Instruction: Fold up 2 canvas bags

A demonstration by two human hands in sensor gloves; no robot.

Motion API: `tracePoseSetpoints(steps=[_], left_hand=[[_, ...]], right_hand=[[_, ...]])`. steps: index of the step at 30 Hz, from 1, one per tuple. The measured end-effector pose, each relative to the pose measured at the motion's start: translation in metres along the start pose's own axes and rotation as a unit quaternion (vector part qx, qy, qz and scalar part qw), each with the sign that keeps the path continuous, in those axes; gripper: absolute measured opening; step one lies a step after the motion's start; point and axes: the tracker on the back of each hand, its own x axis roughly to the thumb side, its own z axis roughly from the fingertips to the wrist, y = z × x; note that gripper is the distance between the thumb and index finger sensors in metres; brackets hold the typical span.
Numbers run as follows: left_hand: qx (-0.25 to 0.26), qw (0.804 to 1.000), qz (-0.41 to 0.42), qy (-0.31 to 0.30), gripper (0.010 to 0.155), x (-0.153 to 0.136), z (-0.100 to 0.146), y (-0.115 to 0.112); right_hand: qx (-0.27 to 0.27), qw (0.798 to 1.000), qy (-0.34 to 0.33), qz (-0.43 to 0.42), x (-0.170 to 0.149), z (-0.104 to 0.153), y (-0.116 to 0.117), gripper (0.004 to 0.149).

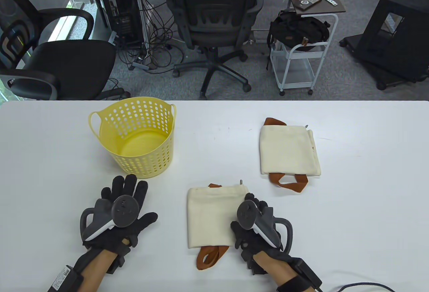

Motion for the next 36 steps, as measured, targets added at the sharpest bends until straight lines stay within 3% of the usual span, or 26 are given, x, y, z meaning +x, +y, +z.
tracePoseSetpoints(steps=[2, 6, 12, 16, 20, 25, 29, 36], left_hand=[[0.003, 1.000, 0.000, 0.010, 0.090, -0.009, 0.001, -0.006], [-0.020, 0.999, 0.002, 0.028, 0.093, -0.021, 0.001, -0.014], [-0.010, 1.000, 0.013, 0.009, 0.094, -0.016, 0.005, -0.010], [-0.010, 1.000, 0.010, 0.005, 0.094, -0.014, 0.006, -0.010], [-0.015, 1.000, 0.010, 0.005, 0.093, -0.014, 0.006, -0.011], [-0.022, 1.000, 0.005, 0.004, 0.093, -0.014, 0.005, -0.013], [-0.022, 1.000, 0.005, 0.002, 0.093, -0.013, 0.004, -0.012], [-0.025, 1.000, 0.006, 0.015, 0.093, -0.017, 0.002, -0.014]], right_hand=[[-0.030, 0.999, -0.001, 0.014, 0.003, 0.000, -0.002, 0.089], [-0.023, 1.000, 0.008, 0.006, 0.003, -0.002, -0.003, 0.089], [-0.043, 0.999, 0.017, -0.011, -0.001, -0.001, -0.007, 0.085], [-0.033, 0.996, 0.018, -0.084, -0.010, -0.004, -0.015, 0.075], [0.012, 0.984, 0.006, -0.175, -0.025, -0.009, -0.016, 0.072], [0.003, 0.946, -0.012, -0.323, -0.039, -0.016, -0.026, 0.064], [-0.028, 0.906, -0.050, -0.418, -0.046, -0.029, -0.048, 0.061], [-0.107, 0.896, -0.082, -0.423, -0.079, -0.082, -0.115, 0.060]])
